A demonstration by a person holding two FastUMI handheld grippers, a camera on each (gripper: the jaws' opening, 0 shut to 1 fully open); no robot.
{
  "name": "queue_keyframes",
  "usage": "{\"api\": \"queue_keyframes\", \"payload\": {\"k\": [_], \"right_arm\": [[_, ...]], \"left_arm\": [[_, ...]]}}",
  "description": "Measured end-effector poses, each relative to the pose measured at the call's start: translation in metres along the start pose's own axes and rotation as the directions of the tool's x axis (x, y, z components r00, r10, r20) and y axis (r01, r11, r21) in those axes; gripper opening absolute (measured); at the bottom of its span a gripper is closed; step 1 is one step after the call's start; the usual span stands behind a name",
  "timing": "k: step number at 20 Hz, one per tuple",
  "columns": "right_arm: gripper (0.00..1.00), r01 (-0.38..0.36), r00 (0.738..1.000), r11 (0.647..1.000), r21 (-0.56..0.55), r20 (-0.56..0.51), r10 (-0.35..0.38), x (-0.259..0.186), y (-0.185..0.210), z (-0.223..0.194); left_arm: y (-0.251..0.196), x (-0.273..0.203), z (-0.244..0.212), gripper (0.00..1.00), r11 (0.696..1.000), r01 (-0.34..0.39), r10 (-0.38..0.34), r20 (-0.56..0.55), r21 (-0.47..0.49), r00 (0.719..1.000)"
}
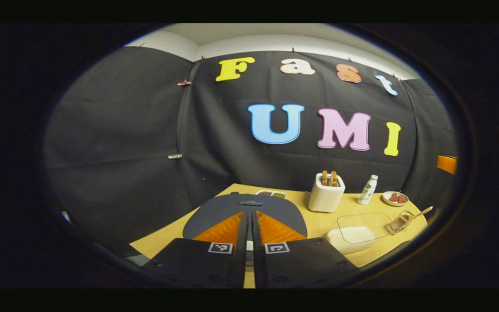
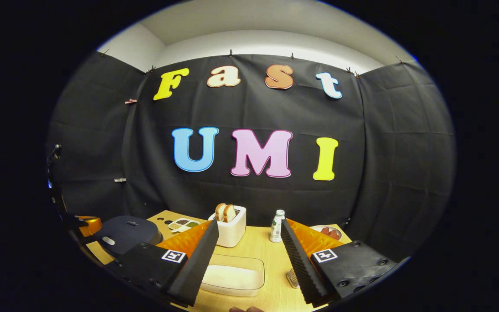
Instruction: Close the left gripper, press the button to open the rice cooker; take a wooden spoon from the chopstick holder with the right hand, scoop a spoonful of rice and pour it into the rice cooker, then put the wooden spoon back into the chopstick holder.
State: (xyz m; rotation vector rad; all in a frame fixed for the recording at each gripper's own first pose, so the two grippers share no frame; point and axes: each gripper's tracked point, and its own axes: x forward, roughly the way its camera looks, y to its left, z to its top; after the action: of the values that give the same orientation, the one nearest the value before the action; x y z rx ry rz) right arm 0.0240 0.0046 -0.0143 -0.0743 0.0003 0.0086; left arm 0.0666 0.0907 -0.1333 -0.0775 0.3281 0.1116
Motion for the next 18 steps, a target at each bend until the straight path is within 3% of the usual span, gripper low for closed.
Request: {"api": "queue_keyframes", "payload": {"k": [11, 18], "right_arm": [[0.9, -0.013, 0.999, 1.0, -0.007, -0.047, 0.013, 0.014, 0.006, -0.028], [0.91, -0.027, 0.997, 0.999, 0.023, -0.072, 0.029, 0.019, 0.012, -0.036]], "left_arm": [[0.002, 0.014, -0.052, 0.07, 0.999, -0.015, 0.007, -0.182, -0.046, 0.983], [0.001, 0.008, -0.06, 0.08, 0.999, -0.01, 0.004, -0.177, -0.036, 0.984]]}}
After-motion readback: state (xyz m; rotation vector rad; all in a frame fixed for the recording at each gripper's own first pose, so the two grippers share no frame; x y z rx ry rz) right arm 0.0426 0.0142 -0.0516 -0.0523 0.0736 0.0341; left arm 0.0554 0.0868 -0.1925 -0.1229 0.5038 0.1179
